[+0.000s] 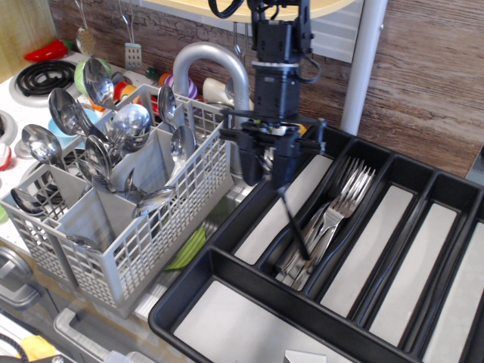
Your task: Put fork from basket to tray
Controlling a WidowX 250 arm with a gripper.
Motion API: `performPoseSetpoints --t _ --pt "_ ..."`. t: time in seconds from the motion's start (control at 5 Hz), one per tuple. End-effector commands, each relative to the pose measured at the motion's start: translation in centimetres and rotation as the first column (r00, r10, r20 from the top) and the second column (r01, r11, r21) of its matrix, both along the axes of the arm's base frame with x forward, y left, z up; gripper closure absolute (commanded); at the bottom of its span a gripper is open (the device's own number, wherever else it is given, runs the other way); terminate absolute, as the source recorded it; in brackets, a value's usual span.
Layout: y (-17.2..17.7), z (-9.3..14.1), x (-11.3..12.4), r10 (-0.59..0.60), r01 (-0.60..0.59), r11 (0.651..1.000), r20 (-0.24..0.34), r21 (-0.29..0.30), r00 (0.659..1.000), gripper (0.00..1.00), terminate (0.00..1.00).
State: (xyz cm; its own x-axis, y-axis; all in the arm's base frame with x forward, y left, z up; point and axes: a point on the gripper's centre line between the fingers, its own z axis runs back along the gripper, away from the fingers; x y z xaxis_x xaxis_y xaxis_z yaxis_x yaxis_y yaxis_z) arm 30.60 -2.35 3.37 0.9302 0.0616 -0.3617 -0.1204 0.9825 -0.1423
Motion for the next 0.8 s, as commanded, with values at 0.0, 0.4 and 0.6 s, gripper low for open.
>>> performPoseSetpoints --t 0.0,0.4,0.6 --pt "-0.68 1.3 1.14 0.016 -0.016 1.0 0.127 -0.002 0.992 0.0 0.0" --pt "-0.68 1.3 1.14 0.016 -0.016 1.0 0.127 -0.002 0.992 0.0 0.0" --pt "-0.68 1.3 1.14 0.016 -0.016 1.0 0.127 -0.002 0.992 0.0 1.0"
